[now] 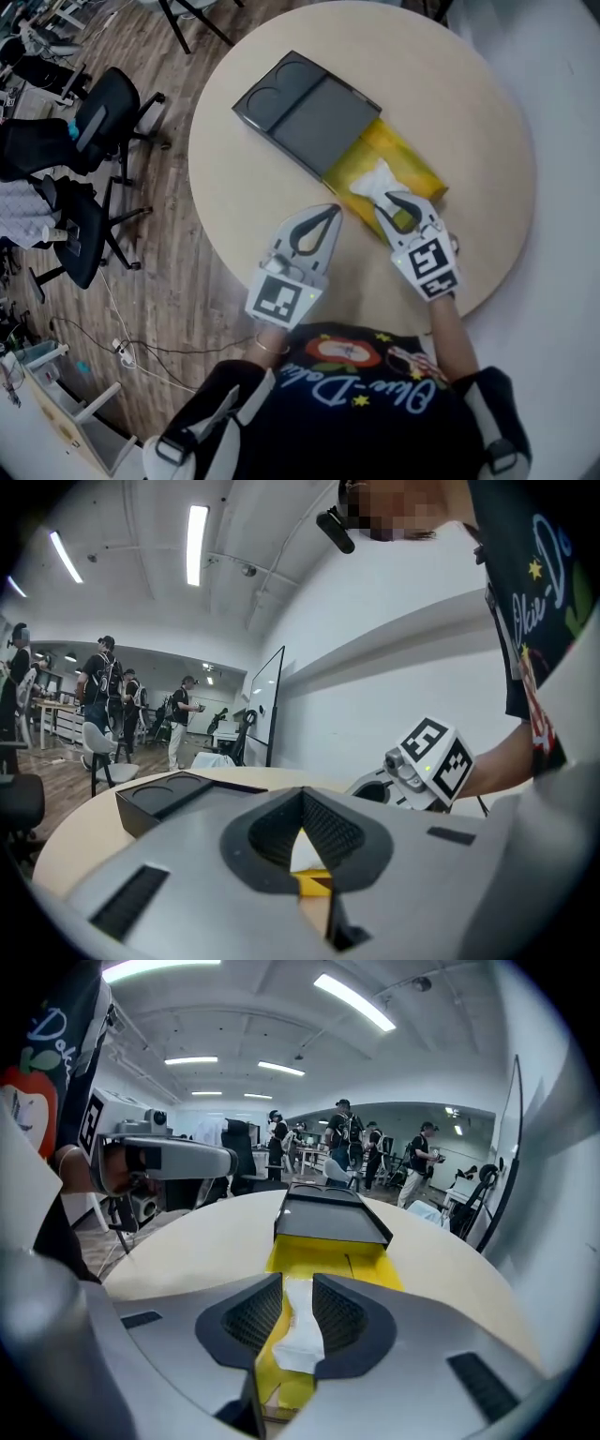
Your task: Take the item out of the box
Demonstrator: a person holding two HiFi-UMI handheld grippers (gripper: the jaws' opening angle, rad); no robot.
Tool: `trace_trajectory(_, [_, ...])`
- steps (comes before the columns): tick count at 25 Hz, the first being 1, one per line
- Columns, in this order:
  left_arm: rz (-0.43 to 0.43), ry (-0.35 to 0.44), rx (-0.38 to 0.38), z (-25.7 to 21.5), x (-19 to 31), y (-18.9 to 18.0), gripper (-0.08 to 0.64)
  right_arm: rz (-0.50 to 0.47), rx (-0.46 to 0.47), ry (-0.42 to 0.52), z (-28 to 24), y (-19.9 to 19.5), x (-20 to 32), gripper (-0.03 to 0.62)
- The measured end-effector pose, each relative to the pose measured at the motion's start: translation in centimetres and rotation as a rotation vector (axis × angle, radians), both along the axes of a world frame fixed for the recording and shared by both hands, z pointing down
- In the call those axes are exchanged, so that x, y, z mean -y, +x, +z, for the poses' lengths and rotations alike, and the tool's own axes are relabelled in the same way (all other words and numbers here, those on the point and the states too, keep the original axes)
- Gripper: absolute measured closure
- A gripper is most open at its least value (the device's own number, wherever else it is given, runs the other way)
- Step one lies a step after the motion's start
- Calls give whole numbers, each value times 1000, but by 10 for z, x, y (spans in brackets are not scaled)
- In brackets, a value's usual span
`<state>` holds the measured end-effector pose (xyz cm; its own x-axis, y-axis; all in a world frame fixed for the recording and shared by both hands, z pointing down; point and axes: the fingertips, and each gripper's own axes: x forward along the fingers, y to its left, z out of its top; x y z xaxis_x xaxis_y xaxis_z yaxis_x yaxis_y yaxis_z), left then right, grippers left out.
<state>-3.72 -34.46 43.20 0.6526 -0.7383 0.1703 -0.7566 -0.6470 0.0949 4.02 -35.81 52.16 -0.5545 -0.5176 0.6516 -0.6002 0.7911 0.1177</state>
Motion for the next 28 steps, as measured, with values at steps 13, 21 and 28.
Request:
trace_trajectory(13, [-34, -35, -47, 16, 8, -14, 574, -82, -242, -76, 56, 2, 5, 515])
trace_trajectory(21, [-46, -46, -56, 17, 8, -22, 574, -77, -284, -96, 66, -1, 7, 515])
trace_trajectory(28, [-51, -45, -55, 24, 12, -30, 574, -77, -322, -110, 83, -1, 10, 515])
